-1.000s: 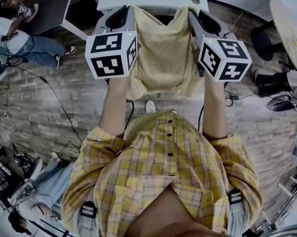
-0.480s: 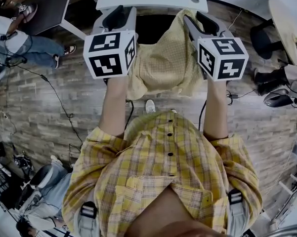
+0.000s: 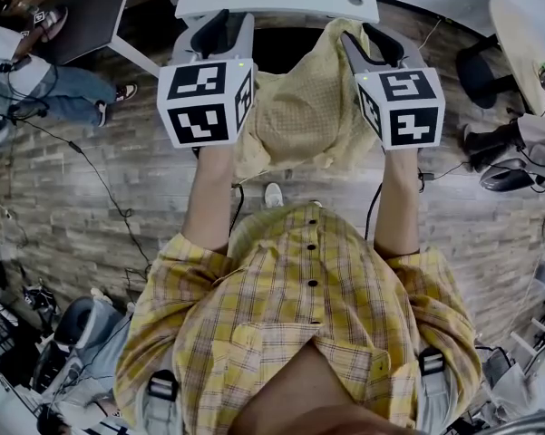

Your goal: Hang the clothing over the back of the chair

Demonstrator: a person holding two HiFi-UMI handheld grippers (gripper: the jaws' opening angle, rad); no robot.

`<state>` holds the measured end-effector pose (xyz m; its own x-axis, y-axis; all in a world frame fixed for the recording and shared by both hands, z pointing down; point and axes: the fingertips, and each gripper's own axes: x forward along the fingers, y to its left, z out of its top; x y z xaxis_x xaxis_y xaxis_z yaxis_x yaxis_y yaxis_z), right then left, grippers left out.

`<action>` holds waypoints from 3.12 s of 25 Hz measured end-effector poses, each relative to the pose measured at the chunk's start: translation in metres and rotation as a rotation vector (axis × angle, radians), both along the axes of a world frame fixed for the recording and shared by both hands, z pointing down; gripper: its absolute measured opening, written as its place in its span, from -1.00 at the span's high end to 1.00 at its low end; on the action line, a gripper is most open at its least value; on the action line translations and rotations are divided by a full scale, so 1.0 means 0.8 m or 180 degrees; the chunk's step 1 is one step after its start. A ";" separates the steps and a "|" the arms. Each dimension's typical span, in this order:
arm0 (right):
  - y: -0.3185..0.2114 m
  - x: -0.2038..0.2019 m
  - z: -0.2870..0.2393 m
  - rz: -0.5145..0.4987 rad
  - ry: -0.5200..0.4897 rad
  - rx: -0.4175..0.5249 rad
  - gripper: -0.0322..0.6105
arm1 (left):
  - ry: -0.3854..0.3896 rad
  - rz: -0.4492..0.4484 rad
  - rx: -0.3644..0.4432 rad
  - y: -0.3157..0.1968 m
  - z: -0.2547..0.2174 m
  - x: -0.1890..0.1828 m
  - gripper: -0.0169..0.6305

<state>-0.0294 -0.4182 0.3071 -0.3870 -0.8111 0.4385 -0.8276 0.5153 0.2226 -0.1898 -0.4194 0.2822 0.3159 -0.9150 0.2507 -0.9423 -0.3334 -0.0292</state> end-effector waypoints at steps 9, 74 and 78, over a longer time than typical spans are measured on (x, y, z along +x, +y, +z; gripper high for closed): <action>0.009 0.000 -0.011 -0.0054 -0.0391 0.0029 0.52 | -0.0006 -0.0038 0.0013 0.010 -0.001 0.001 0.62; 0.207 -0.006 -0.120 -0.0424 -0.1453 0.0932 0.88 | 0.0200 -0.0118 0.0780 0.226 -0.080 0.086 0.94; 0.210 -0.001 -0.119 -0.0397 -0.1461 0.0971 0.88 | 0.0136 -0.0113 0.0834 0.232 -0.077 0.096 0.94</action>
<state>-0.0305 -0.2502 0.2117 -0.5838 -0.8107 -0.0445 -0.8117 0.5840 0.0083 -0.1132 -0.2337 0.2207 0.2878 -0.9576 -0.0089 -0.9555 -0.2865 -0.0700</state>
